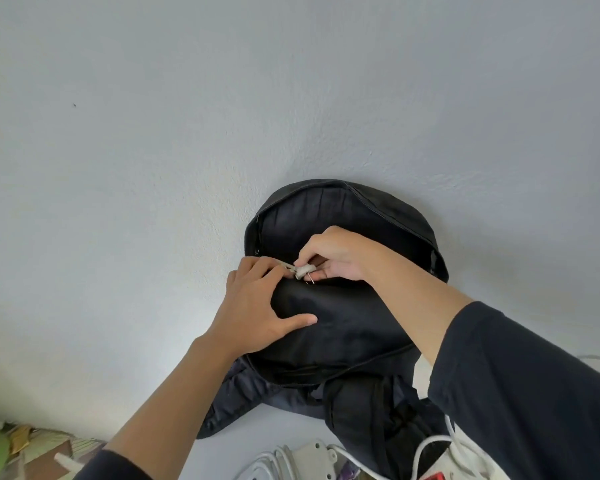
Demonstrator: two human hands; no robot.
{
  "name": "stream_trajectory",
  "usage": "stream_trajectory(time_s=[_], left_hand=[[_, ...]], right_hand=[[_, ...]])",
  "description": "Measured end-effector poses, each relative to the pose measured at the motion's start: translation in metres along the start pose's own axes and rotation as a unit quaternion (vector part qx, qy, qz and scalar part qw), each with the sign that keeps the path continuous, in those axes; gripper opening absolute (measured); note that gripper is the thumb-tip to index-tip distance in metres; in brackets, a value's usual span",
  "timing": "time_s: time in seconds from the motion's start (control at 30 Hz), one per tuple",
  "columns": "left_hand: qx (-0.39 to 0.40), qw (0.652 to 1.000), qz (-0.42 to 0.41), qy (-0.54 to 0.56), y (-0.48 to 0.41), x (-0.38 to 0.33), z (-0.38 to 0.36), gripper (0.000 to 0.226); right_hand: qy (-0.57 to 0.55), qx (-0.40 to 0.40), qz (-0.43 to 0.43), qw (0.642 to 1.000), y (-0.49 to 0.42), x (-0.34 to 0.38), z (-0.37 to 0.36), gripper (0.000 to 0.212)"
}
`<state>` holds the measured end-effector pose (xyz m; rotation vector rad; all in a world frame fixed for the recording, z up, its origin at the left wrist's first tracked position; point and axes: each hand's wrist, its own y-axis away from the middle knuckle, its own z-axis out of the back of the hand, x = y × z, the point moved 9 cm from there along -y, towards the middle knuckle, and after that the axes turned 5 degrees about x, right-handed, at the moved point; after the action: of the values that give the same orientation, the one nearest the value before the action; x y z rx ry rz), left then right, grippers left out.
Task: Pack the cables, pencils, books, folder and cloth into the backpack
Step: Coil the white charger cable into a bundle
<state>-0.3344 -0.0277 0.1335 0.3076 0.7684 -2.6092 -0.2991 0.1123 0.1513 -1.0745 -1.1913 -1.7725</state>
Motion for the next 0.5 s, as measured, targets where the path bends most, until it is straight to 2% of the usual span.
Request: stream_trajectory(time_s=[0.13,0.2,0.23,0.33,0.4,0.5], left_hand=[[-0.008,0.999,-0.002,-0.050,0.007,-0.001,0.001,0.077],[0.021,0.997,0.013,-0.078,0.004,0.000,0.000,0.080],[0.037,0.996,0.024,-0.083,0.002,0.002,0.000,0.082],[0.098,0.991,0.041,-0.083,-0.005,0.008,0.000,0.082],[0.145,0.985,0.033,-0.093,-0.012,0.011,-0.003,0.078],[0.195,0.976,0.023,-0.092,-0.019,0.012,-0.009,0.069]], right_hand=[[0.073,-0.021,0.008,0.997,-0.003,0.000,0.003,0.018],[0.153,-0.039,0.023,0.987,-0.004,0.006,0.001,0.010],[0.214,-0.048,0.026,0.975,-0.004,0.010,0.001,0.005],[0.367,-0.079,0.034,0.926,-0.003,0.022,0.000,0.026],[0.379,-0.092,0.044,0.920,-0.005,0.023,0.003,0.028],[0.335,-0.079,0.079,0.936,-0.005,0.016,0.004,0.025]])
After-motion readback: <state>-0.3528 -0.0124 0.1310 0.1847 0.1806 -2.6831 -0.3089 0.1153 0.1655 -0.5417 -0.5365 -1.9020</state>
